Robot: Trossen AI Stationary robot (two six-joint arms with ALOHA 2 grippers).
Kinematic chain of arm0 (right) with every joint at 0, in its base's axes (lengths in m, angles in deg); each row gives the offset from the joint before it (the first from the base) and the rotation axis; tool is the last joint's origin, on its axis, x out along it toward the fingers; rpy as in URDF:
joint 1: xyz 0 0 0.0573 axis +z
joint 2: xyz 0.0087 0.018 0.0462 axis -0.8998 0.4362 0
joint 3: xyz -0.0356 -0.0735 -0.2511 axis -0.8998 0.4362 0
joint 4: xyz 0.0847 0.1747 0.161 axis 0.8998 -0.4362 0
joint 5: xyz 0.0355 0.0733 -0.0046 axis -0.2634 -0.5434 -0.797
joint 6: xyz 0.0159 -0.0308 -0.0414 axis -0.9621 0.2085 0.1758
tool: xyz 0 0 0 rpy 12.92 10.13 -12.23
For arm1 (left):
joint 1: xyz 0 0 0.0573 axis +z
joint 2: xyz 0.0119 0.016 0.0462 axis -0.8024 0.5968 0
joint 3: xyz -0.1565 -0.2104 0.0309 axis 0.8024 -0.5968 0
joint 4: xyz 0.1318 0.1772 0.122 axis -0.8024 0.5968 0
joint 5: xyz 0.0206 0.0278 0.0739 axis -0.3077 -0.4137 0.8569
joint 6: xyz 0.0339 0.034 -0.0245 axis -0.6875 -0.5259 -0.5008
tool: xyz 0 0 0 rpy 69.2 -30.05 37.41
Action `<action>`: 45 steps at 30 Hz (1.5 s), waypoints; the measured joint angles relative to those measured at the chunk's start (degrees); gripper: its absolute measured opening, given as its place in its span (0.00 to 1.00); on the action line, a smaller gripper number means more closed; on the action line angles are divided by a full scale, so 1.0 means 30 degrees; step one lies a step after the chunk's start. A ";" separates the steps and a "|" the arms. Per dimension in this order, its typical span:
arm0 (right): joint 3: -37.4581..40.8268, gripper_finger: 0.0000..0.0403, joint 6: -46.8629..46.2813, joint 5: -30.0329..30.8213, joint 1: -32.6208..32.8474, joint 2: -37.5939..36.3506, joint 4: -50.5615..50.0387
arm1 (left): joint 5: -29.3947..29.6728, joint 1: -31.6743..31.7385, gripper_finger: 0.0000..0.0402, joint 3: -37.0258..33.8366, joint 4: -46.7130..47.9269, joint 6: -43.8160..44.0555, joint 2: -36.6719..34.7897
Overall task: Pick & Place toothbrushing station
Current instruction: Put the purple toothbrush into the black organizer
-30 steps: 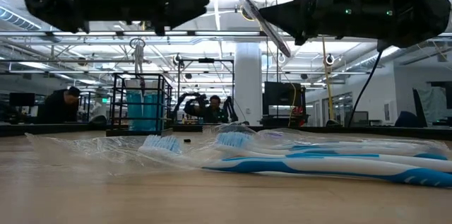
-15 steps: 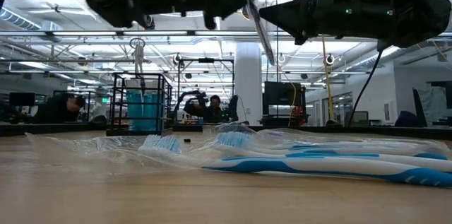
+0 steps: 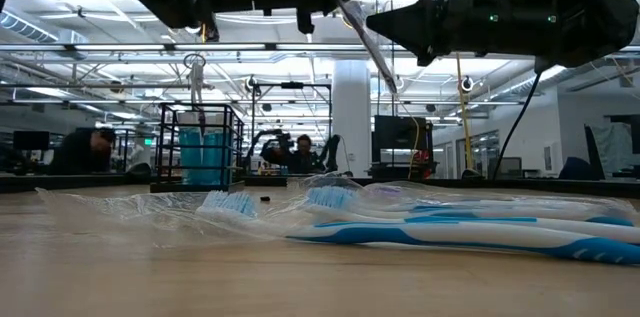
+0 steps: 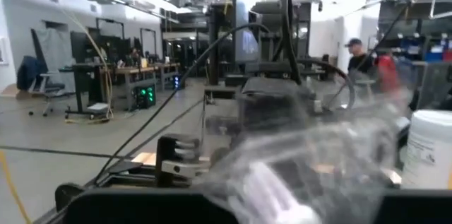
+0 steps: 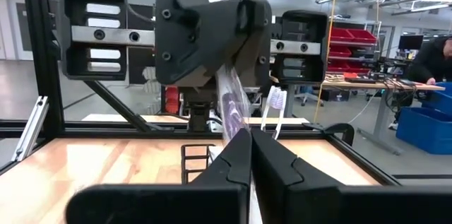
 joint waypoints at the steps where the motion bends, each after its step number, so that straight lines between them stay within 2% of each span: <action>1: 0.0000 0.00 0.0001 0.0000 -0.0005 0.0000 -0.0016 | -0.0085 0.0049 0.03 0.0000 0.0470 0.0029 -0.0199; 9: -0.0007 0.00 -0.0051 0.0066 -0.0109 -0.0015 -0.1350 | -0.0119 0.0292 0.01 -0.0015 0.4657 -0.0024 -0.2602; 12: -0.0007 0.04 -0.0056 0.0058 -0.0230 -0.0015 -0.2110 | -0.0119 0.0284 0.01 -0.0029 0.5778 0.0024 -0.3413; 14: -0.0007 0.10 -0.0058 0.0066 -0.0237 -0.0015 -0.2470 | -0.0123 0.0283 0.01 -0.0025 0.5974 0.0174 -0.3663; 18: -0.0197 0.28 -0.0113 0.0066 -0.0226 -0.0015 -0.2850 | -0.0140 0.0284 0.01 -0.0029 0.6312 0.0420 -0.3698; 23: -0.1638 0.51 -0.0990 0.0066 -0.0145 0.0176 -0.5178 | -0.0133 0.0284 0.00 -0.0029 0.6321 0.0522 -0.3626; 28: -0.3197 0.63 -0.1587 0.0066 -0.0145 0.1613 -0.6225 | -0.0133 0.0284 0.00 -0.0029 0.6321 0.0492 -0.3626; 38: -0.5540 0.65 -0.2128 -0.0007 0.0241 0.5253 -0.4929 | -0.0129 0.0284 0.00 -0.0029 0.6626 0.0405 -0.3626; 45: -0.6098 0.57 -0.2084 -0.0157 0.0234 0.5778 -0.4614 | -0.0126 0.0284 0.00 -0.0029 0.7145 0.0415 -0.3626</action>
